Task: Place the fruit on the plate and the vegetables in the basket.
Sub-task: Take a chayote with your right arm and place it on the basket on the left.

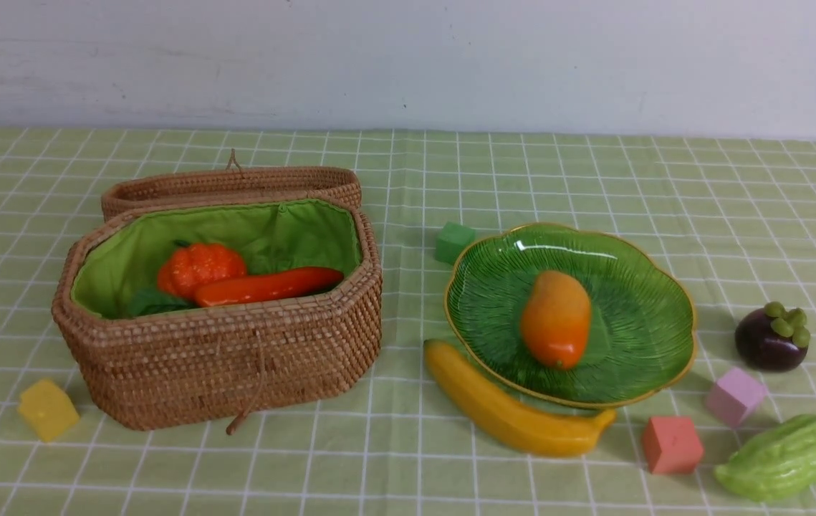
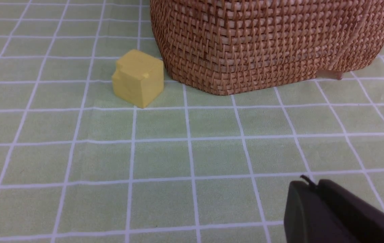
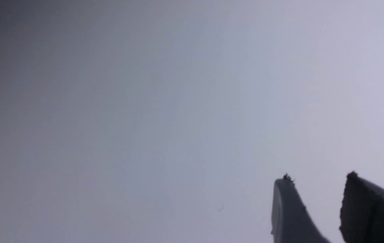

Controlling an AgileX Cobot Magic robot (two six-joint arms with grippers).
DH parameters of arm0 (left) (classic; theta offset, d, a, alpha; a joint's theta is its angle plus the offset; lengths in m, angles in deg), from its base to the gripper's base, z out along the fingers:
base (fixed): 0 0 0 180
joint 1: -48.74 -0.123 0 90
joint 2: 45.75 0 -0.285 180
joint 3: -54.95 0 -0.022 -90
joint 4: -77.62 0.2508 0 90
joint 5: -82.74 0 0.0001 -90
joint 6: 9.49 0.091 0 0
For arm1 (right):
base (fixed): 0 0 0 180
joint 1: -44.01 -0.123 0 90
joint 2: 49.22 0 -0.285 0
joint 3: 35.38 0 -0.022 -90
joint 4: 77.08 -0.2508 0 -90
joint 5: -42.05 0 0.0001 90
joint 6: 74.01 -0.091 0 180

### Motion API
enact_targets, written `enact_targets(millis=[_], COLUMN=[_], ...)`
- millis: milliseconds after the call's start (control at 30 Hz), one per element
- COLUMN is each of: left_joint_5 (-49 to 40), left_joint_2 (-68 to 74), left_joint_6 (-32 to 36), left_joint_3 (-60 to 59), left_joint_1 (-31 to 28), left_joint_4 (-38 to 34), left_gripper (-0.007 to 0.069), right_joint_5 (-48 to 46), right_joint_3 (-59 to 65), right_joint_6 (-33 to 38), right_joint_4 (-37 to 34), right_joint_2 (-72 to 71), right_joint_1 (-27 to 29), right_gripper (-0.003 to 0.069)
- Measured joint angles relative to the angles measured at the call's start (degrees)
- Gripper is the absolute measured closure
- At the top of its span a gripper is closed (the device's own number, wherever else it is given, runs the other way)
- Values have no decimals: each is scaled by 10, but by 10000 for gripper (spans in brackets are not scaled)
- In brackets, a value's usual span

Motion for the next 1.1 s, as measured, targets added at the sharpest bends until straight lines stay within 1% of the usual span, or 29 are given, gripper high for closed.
enact_targets(millis=[33,67,167,200,267,333,367,400,467,533,567,700,733,867,933,1033,1100], left_joint_5=[0,0,0,0,0,0,0,0,0,0,0,0,0,0,0,0,0], left_joint_2=[0,0,0,0,0,0,0,0,0,0,0,0,0,0,0,0,0], left_joint_6=[0,0,0,0,0,0,0,0,0,0,0,0,0,0,0,0,0], left_joint_3=[0,0,0,0,0,0,0,0,0,0,0,0,0,0,0,0,0], left_joint_1=[0,0,0,0,0,0,0,0,0,0,0,0,0,0,0,0,0], left_joint_4=[0,0,0,0,0,0,0,0,0,0,0,0,0,0,0,0,0], left_gripper=[591,590,586,585,585,585,585,585,585,585,584,578,575,570,567,565,564], right_joint_5=[-46,-55,-234,-281,-410,-543,-579,-637,-696,-720,-729,-745,-741,-716,-698,-666,-635], right_joint_3=[-44,-53,-202,-230,-287,-322,-328,-332,-328,-318,-312,-297,-293,-293,-293,-293,-293], right_joint_6=[-9,-10,-23,-26,-26,-16,-10,2,20,23,23,33,49,127,150,156,157], right_joint_4=[12,15,72,80,89,90,90,93,103,96,80,-8,-39,-110,-147,-186,-217], right_joint_2=[4,8,70,91,150,208,232,261,313,358,380,452,474,549,592,640,679], right_joint_1=[0,0,0,0,0,0,0,0,0,0,0,0,0,0,0,0,0], right_gripper=[418,418,418,418,418,418,418,418,418,418,418,418,418,418,417,404,371])
